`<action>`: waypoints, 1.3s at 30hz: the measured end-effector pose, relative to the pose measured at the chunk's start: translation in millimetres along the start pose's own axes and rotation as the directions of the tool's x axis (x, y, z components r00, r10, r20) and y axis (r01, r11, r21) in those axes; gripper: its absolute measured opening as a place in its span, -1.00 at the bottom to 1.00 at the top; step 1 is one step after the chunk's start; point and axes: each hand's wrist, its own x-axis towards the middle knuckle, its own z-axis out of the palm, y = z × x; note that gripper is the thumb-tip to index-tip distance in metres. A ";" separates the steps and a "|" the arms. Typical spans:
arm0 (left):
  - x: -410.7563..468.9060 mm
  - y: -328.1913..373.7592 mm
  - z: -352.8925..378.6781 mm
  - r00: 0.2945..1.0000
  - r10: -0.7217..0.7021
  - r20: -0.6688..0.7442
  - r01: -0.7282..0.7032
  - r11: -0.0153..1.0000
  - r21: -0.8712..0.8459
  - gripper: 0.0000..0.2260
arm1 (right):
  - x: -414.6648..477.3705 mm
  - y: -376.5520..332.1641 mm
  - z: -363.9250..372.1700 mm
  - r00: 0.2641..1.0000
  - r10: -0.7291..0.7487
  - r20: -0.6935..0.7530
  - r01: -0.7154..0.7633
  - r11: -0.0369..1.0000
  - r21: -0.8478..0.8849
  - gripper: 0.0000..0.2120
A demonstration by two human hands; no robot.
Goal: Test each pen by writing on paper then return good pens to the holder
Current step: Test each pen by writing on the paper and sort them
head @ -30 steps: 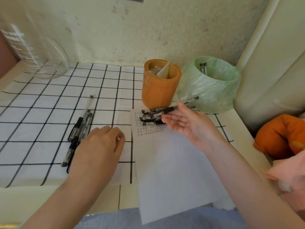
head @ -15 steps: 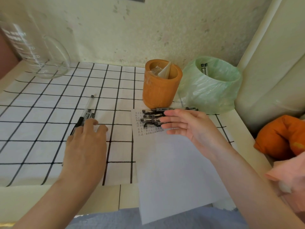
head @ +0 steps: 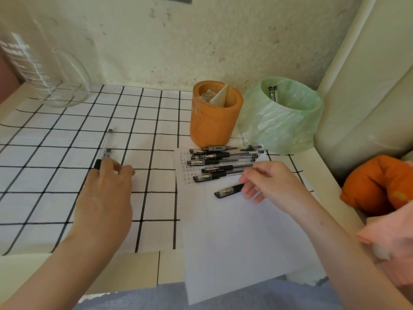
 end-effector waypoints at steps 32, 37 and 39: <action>5.4 6.8 -10.8 0.995 0.087 -0.059 -0.103 0.913 -0.396 -0.69 | -4.3 -8.6 -16.3 0.994 -0.058 -0.089 0.079 0.962 0.262 -0.80; -10.8 51.7 -30.7 0.972 0.233 0.000 -0.122 0.508 -0.853 -0.75 | -22.5 -15.9 24.8 0.929 -0.117 0.351 -0.014 0.937 0.348 -0.59; -17.3 63.9 -29.6 0.957 0.289 -0.016 -0.144 0.428 -0.892 -0.74 | -23.2 -15.5 37.6 0.922 -0.193 0.336 0.036 0.906 0.421 -0.64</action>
